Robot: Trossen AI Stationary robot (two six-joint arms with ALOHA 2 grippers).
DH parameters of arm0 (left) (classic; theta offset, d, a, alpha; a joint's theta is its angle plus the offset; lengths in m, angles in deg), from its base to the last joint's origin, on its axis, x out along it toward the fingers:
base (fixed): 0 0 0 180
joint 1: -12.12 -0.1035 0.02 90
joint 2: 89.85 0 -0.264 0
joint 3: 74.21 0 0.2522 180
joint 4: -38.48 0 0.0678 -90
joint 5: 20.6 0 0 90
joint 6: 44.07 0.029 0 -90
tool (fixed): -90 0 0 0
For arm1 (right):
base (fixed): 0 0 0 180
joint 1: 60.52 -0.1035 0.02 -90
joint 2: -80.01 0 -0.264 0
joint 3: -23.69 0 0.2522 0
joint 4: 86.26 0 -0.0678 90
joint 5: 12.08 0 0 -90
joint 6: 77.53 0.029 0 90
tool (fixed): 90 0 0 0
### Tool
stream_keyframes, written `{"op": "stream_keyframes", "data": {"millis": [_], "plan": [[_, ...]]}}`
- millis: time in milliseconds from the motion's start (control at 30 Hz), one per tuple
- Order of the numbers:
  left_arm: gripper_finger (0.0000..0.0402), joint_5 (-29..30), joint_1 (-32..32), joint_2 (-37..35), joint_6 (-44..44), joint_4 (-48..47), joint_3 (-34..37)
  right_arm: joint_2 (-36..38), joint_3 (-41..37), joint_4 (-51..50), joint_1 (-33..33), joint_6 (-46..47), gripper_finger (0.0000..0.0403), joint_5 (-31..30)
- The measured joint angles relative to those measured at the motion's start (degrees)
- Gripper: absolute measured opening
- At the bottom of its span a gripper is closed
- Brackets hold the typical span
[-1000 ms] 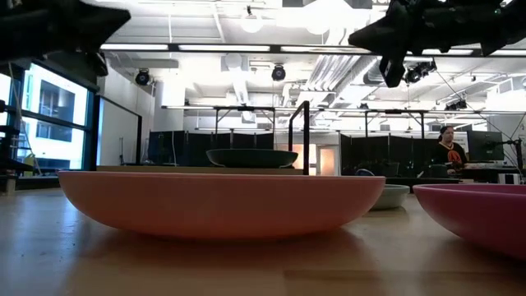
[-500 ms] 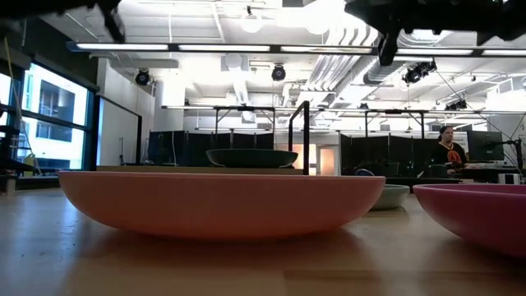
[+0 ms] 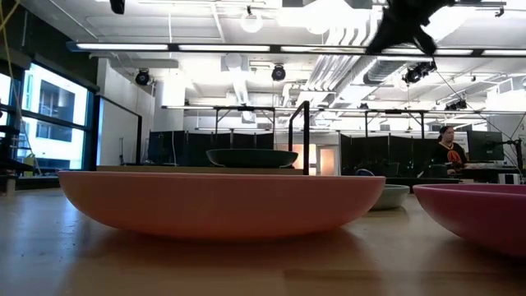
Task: Place and stack plates onto a shelf
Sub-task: Stack the black plate on top of the dark green plate on the shelf
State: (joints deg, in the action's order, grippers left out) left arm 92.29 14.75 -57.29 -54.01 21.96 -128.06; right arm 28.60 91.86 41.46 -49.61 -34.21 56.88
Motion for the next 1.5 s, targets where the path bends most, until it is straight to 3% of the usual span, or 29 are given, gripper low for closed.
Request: {"op": "stream_keyframes", "data": {"millis": [200, 400, 500, 600, 733, 1167, 1300, 1500], "plan": [[0.0135, 1.26, 0.02, 0.52, -3.78, -1.01, 0.0, 0.01, -6.66, -12.42, 2.02, 21.18, 0.0086, 0.64], [0.017, 1.32, 0.02, 0.55, -6.0, -0.91, 0.0, -0.01, -19.12, -7.36, 3.77, 41.71, 0.0187, -2.22], [0.0172, 1.66, 0.02, 0.55, -4.46, -0.88, 0.0, -0.11, -24.27, -6.03, 7.19, 51.54, 0.0206, -7.27], [0.017, 5.12, 0.04, 0.55, -4.2, -0.86, 0.0, -0.36, -28.93, -5.64, 10.79, 62.62, 0.0208, -8.4], [0.0169, 8.31, 0.02, 0.55, -6.75, -0.79, 0.0, -0.36, -33.36, 0.11, 14.55, 68.92, 0.0208, -8.91], [0.0168, 8.38, 0.02, 0.55, -6.99, -0.79, 0.0, -9.42, -35.87, 14.65, 26.43, 64.5, 0.02, -5.28], [0.0168, 8.3, 0.02, 0.55, -8.14, -0.81, 0.02, -13.34, -35.88, 18.18, 28.13, 63.79, 0.0153, -4.55], [0.0168, 8.26, 0.02, 0.46, -8.52, -0.81, 0.02, -15.84, -35.82, 19.14, 28.46, 63.56, 0.0026, -5.51]]}}
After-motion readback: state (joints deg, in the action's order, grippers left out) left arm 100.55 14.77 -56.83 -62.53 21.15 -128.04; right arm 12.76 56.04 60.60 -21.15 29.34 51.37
